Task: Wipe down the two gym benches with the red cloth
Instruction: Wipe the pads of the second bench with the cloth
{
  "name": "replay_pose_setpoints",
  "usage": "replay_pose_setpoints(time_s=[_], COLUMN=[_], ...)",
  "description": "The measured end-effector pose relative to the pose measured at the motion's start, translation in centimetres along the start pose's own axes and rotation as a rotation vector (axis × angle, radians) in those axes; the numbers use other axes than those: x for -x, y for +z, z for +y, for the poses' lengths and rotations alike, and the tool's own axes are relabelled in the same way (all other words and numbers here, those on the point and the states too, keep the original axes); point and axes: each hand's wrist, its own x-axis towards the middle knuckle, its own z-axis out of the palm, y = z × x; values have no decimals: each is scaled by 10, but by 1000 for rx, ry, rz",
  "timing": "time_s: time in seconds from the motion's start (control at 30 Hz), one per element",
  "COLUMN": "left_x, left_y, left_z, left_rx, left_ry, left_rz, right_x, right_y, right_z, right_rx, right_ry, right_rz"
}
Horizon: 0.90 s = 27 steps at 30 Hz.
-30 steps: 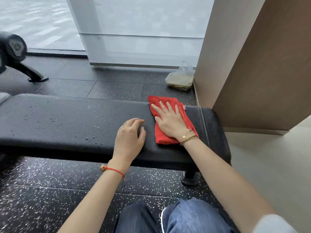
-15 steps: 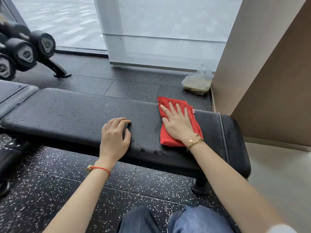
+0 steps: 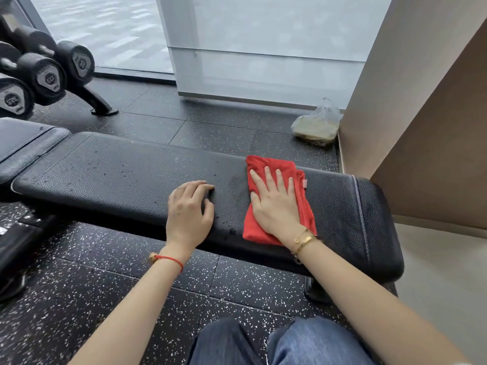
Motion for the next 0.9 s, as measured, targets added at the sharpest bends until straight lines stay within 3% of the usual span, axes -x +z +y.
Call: replay_pose_setpoints(time_s=[0.17,0.3,0.47,0.6,0.77,0.9], left_x=[0,0,1,0,-1,0], left_y=[-1,0,0,-1,-1,-1], left_z=[1,-2,-3,-1,0,-2], left_rx=[-6,8,-4,-5,-3,2], left_ry=[0,26,23,-2,-2,29], left_rz=[-14,-7,-8,-14,-9,5], right_x=[-4,27,8,-47,-34,13], right_y=[10,6,-6,-5,9,8], right_z=[-51,-20,34,8,-50,-23], right_rx=[-23,-42,-11,-13,-35,-41], right_ry=[-129,-264,-120,7,-228,-318], right_rz=[9,15,-25,-50,-38,5])
